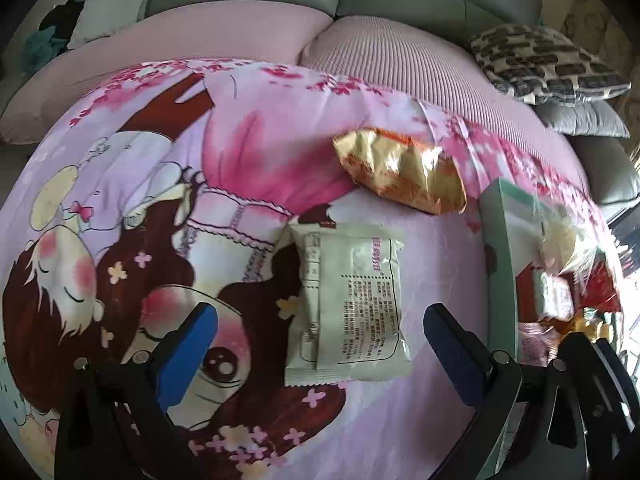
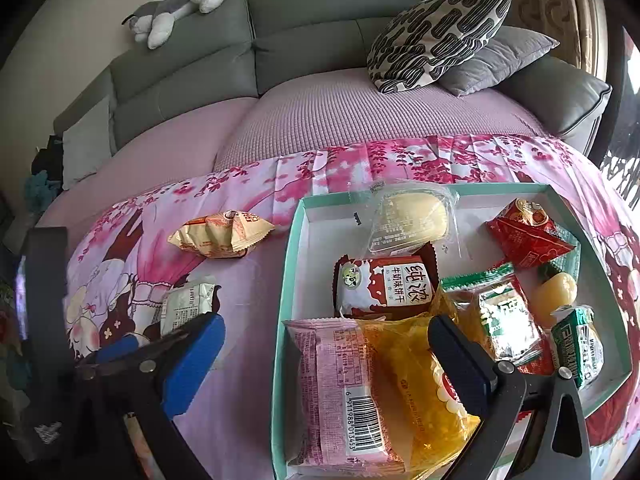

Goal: Organize snacks
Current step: 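Grasp the pale printed wafer packet with the left gripper, then grasp the gold bread bag with the right gripper while the left holds the wafer packet, then carry both packets over the tray and open both grippers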

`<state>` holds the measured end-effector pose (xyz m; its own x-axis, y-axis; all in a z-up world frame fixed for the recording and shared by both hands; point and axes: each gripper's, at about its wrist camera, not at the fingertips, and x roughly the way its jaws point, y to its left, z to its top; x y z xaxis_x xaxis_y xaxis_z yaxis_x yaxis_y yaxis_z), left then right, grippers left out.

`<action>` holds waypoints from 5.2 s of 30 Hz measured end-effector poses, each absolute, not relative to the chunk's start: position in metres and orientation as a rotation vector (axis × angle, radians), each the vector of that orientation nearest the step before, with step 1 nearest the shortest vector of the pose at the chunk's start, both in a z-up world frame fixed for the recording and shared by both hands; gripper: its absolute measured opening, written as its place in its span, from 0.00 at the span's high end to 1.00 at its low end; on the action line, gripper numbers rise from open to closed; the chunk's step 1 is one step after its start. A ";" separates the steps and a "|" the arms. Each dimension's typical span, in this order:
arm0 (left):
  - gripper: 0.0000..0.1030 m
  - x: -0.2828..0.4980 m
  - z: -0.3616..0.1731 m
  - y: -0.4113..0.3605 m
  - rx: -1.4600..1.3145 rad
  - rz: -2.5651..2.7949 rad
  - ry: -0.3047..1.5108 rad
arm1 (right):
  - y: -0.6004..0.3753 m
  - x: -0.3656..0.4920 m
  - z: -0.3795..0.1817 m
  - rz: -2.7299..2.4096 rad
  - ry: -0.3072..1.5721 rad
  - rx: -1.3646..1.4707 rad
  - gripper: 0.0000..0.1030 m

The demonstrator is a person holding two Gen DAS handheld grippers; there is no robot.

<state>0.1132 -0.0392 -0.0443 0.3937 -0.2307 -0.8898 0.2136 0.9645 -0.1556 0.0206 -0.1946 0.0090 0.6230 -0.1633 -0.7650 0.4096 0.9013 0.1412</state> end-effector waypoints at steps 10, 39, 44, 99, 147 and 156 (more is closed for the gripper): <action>0.17 0.113 -0.050 -0.041 0.029 -0.242 1.116 | -0.195 0.019 0.009 -0.332 0.840 0.318 0.00; 0.44 0.124 -0.039 -0.020 -0.046 -0.255 1.090 | -0.185 0.031 0.004 -0.376 0.877 0.222 0.00; 0.44 0.128 -0.031 -0.014 -0.077 -0.264 1.073 | -0.180 0.039 0.004 -0.384 0.883 0.189 0.00; 0.44 0.158 -0.029 0.054 -0.253 -0.145 1.049 | -0.142 0.166 -0.016 -0.247 0.922 0.258 0.27; 0.44 0.048 0.019 -0.162 0.005 -0.617 0.955 | -0.330 -0.065 0.039 -0.637 0.708 0.515 0.28; 0.44 0.050 0.011 -0.176 0.021 -0.626 0.959 | -0.331 -0.053 0.025 -0.592 0.736 0.519 0.26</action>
<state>0.0503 -0.1762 0.0110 0.4131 -0.4891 -0.7682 0.5069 0.8243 -0.2523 -0.0530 -0.3313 0.0250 0.5954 -0.3109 -0.7409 0.6572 0.7189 0.2264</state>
